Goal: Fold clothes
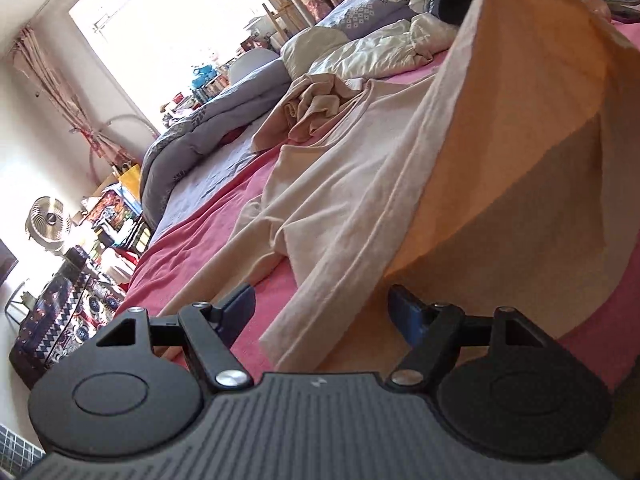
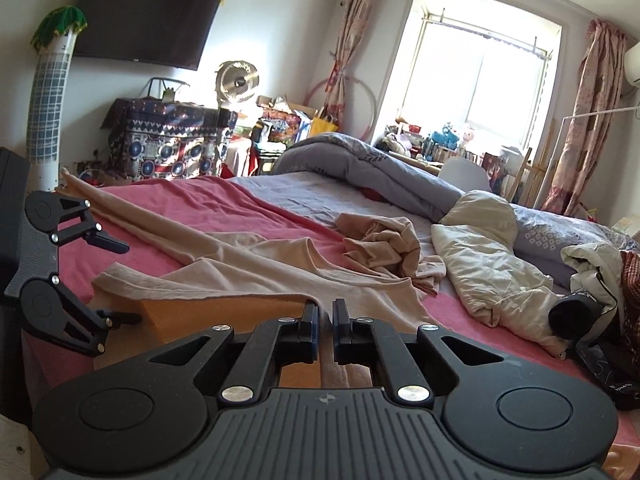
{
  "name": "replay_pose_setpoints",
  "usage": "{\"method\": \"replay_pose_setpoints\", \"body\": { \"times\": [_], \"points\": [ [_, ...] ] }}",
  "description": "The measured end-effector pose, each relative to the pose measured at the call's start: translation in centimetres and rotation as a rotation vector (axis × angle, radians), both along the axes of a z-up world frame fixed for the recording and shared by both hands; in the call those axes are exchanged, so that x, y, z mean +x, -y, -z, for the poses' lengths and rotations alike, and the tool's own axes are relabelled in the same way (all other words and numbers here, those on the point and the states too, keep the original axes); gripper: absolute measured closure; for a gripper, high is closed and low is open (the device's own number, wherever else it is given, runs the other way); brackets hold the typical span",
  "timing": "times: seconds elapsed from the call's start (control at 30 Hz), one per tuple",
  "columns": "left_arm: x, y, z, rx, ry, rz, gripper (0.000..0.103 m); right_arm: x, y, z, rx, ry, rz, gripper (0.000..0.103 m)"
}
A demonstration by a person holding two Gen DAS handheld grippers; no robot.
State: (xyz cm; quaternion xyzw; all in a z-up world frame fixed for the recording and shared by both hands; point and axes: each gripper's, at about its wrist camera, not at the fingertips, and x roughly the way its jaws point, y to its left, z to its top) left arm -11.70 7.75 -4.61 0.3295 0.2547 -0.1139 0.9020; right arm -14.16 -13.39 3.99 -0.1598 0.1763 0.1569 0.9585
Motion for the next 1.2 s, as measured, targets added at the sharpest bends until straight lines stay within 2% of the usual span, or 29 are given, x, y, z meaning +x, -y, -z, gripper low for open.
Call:
{"method": "replay_pose_setpoints", "body": {
  "times": [0.17, 0.2, 0.23, 0.3, 0.4, 0.5, 0.67, 0.8, 0.93, 1.0, 1.07, 1.13, 1.2],
  "points": [
    [-0.1, -0.8, -0.7, -0.005, 0.036, -0.011, 0.027, -0.9, 0.1, -0.1, 0.018, -0.002, -0.013, 0.095],
    [-0.2, -0.9, -0.7, 0.005, 0.05, -0.008, 0.032, -1.1, 0.1, -0.2, 0.018, 0.002, -0.015, 0.095],
    [-0.1, -1.0, -0.7, 0.006, 0.057, -0.008, 0.043, -1.4, 0.1, -0.3, 0.015, 0.008, -0.018, 0.095],
    [0.3, -1.5, -0.7, -0.004, 0.053, -0.019, 0.056, -1.8, 0.0, -0.2, 0.0, 0.014, -0.018, 0.095],
    [0.8, -2.1, -0.6, -0.025, 0.02, -0.041, 0.067, -2.3, 0.0, 0.2, -0.021, 0.008, -0.015, 0.095],
    [0.6, -2.2, -0.2, 0.005, 0.014, -0.041, 0.066, -2.6, 0.2, 0.8, -0.018, -0.012, -0.005, 0.095],
    [-0.8, -1.4, 0.7, 0.081, 0.004, 0.017, 0.055, -3.0, 1.0, 0.3, 0.018, 0.001, 0.019, 0.095],
    [-0.9, -0.7, 1.3, 0.134, 0.023, 0.025, 0.055, -2.8, 1.5, -0.5, 0.067, -0.007, 0.018, 0.095],
    [-0.5, -0.1, 1.6, 0.184, 0.076, 0.018, 0.054, -2.8, 1.5, -0.6, 0.069, -0.008, 0.012, 0.094],
    [0.0, -0.2, 1.7, 0.177, 0.082, 0.0, 0.054, -3.0, 1.5, -0.4, 0.063, -0.016, 0.009, 0.094],
    [0.4, -0.5, 1.5, 0.14, 0.066, -0.015, 0.066, -3.2, 1.5, -0.1, 0.048, -0.028, 0.009, 0.094],
    [0.7, -0.8, 1.3, 0.104, 0.047, -0.03, 0.092, -3.1, 1.5, 0.7, 0.018, -0.047, 0.023, 0.094],
    [0.7, -1.2, 1.0, 0.066, 0.029, -0.037, 0.095, -3.0, 1.5, 1.7, -0.019, -0.072, 0.043, 0.092]
  ]
}}
